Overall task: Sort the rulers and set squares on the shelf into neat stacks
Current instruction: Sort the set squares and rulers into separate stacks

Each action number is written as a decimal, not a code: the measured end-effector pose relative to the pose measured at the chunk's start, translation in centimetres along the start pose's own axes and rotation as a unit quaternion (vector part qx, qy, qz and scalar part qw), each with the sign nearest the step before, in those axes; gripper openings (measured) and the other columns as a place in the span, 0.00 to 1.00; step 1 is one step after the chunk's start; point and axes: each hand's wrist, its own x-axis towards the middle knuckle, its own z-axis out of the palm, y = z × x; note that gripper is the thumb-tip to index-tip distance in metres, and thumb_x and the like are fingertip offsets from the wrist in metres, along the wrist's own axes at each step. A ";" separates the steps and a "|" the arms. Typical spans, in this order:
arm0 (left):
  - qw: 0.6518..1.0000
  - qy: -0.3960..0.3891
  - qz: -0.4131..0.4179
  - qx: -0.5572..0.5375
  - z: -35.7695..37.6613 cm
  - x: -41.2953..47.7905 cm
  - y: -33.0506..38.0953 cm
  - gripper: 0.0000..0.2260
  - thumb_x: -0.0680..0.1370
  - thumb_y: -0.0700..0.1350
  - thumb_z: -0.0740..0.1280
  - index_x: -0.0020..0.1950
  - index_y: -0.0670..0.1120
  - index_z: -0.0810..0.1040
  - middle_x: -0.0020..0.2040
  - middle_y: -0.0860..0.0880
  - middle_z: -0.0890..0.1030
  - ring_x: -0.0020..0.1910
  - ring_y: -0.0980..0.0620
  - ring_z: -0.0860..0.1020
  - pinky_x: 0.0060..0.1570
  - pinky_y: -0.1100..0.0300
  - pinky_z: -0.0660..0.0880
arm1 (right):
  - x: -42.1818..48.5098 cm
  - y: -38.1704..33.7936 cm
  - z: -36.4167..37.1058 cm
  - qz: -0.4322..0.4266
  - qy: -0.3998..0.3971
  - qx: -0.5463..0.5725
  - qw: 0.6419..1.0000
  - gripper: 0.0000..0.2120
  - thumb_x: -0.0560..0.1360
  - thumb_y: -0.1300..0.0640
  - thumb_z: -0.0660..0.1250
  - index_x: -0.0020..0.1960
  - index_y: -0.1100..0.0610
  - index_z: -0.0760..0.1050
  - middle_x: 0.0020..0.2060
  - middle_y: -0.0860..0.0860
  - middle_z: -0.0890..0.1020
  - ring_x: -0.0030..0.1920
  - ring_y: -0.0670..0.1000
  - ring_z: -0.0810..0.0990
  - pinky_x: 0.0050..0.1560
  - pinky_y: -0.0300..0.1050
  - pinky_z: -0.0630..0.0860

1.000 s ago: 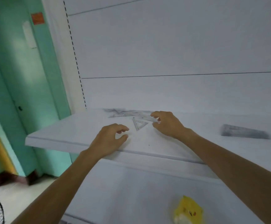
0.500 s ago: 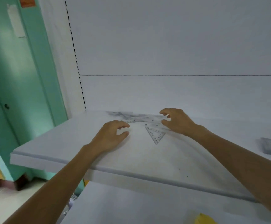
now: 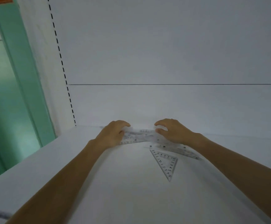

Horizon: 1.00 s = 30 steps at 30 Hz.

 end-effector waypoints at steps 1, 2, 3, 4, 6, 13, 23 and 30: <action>1.000 -0.007 -0.011 0.012 0.1 0.3 -0.3 0.15 0.79 0.41 0.59 0.67 0.47 0.70 0.69 0.49 0.70 0.66 0.51 0.69 0.61 0.63 0.63 | 0.2 -0.2 0.2 0.004 -0.004 -0.001 1.000 0.18 0.79 0.49 0.57 0.67 0.55 0.69 0.67 0.52 0.71 0.68 0.52 0.68 0.67 0.45 0.62; 0.999 -0.023 -0.024 0.019 0.3 0.4 -0.5 0.17 0.79 0.45 0.60 0.68 0.48 0.68 0.70 0.50 0.69 0.67 0.51 0.68 0.63 0.61 0.63 | 0.3 -0.4 0.4 0.008 -0.009 -0.005 1.000 0.18 0.79 0.50 0.57 0.67 0.55 0.69 0.67 0.52 0.71 0.67 0.52 0.68 0.67 0.46 0.63; 0.998 -0.047 -0.038 0.018 0.5 0.4 -0.8 0.20 0.79 0.49 0.62 0.70 0.48 0.66 0.71 0.50 0.68 0.67 0.51 0.67 0.64 0.59 0.63 | 0.4 -0.6 0.5 0.012 -0.015 -0.008 1.000 0.18 0.79 0.51 0.57 0.66 0.57 0.70 0.66 0.53 0.72 0.67 0.54 0.69 0.67 0.48 0.64; 0.996 -0.072 -0.048 0.019 0.7 0.4 -0.9 0.21 0.78 0.51 0.62 0.70 0.49 0.65 0.71 0.51 0.67 0.68 0.51 0.67 0.65 0.58 0.63 | 0.4 -0.7 0.7 0.015 -0.020 -0.011 1.000 0.18 0.79 0.52 0.57 0.65 0.59 0.71 0.65 0.55 0.73 0.65 0.55 0.71 0.66 0.50 0.66; 0.993 -0.103 -0.043 0.040 0.9 0.3 -1.0 0.19 0.79 0.53 0.60 0.68 0.49 0.68 0.69 0.51 0.69 0.66 0.51 0.69 0.63 0.58 0.64 | 0.3 -0.8 0.9 0.017 -0.032 -0.025 0.999 0.17 0.79 0.53 0.57 0.64 0.60 0.72 0.64 0.55 0.75 0.64 0.57 0.72 0.65 0.52 0.68; 0.986 -0.156 -0.022 0.060 0.6 -1.8 -1.1 0.29 0.77 0.62 0.55 0.75 0.50 0.57 0.75 0.52 0.59 0.73 0.52 0.57 0.70 0.55 0.56 | -1.0 -2.0 1.9 -0.009 -0.021 -0.025 0.999 0.15 0.79 0.56 0.54 0.52 0.60 0.77 0.50 0.55 0.82 0.51 0.56 0.78 0.55 0.54 0.74; 0.992 -0.120 0.027 0.001 -0.6 -6.0 -0.2 0.18 0.75 0.59 0.63 0.62 0.52 0.73 0.62 0.54 0.74 0.63 0.54 0.68 0.61 0.58 0.66 | -3.6 -4.3 2.0 -0.024 -0.018 -0.056 0.998 0.15 0.79 0.56 0.56 0.58 0.59 0.76 0.57 0.53 0.80 0.57 0.55 0.77 0.58 0.50 0.72; 0.995 -0.071 0.062 0.025 -1.4 -9.1 0.9 0.20 0.73 0.63 0.63 0.60 0.54 0.75 0.57 0.58 0.78 0.58 0.56 0.71 0.56 0.60 0.68 | -5.2 -5.7 2.6 -0.030 0.016 -0.085 0.996 0.17 0.76 0.59 0.59 0.63 0.52 0.74 0.61 0.50 0.78 0.59 0.52 0.74 0.58 0.45 0.70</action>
